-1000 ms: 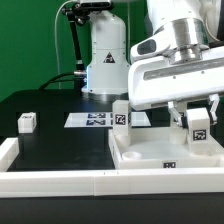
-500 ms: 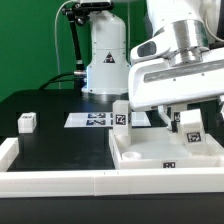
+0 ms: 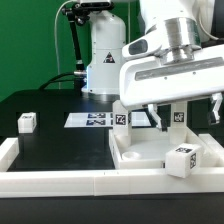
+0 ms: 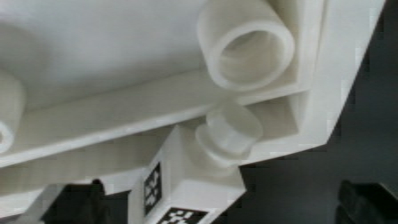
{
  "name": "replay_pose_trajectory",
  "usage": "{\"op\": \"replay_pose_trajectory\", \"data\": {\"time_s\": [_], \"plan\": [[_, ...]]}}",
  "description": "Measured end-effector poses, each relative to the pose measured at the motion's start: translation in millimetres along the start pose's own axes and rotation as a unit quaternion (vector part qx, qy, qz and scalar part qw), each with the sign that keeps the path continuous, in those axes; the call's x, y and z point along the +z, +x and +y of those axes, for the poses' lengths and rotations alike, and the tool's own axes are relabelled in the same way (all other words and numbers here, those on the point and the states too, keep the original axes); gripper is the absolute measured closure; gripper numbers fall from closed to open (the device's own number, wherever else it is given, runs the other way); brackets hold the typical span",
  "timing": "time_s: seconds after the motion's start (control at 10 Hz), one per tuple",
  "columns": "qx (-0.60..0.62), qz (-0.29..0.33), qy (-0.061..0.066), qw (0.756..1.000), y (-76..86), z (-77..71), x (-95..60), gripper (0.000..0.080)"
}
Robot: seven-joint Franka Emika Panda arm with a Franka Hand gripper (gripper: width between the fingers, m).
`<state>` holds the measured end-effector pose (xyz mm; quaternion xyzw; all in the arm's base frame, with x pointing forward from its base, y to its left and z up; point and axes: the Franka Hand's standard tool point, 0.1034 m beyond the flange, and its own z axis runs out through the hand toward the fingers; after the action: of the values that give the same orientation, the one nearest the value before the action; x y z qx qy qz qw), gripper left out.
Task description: Assemble square table
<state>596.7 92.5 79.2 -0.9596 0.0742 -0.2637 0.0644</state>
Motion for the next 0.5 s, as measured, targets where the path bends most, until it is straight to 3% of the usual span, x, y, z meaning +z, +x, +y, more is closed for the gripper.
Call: {"op": "replay_pose_trajectory", "data": {"time_s": [0.5], "plan": [[0.002, 0.001, -0.001, 1.000, 2.4, 1.8, -1.3, 0.0150]]}}
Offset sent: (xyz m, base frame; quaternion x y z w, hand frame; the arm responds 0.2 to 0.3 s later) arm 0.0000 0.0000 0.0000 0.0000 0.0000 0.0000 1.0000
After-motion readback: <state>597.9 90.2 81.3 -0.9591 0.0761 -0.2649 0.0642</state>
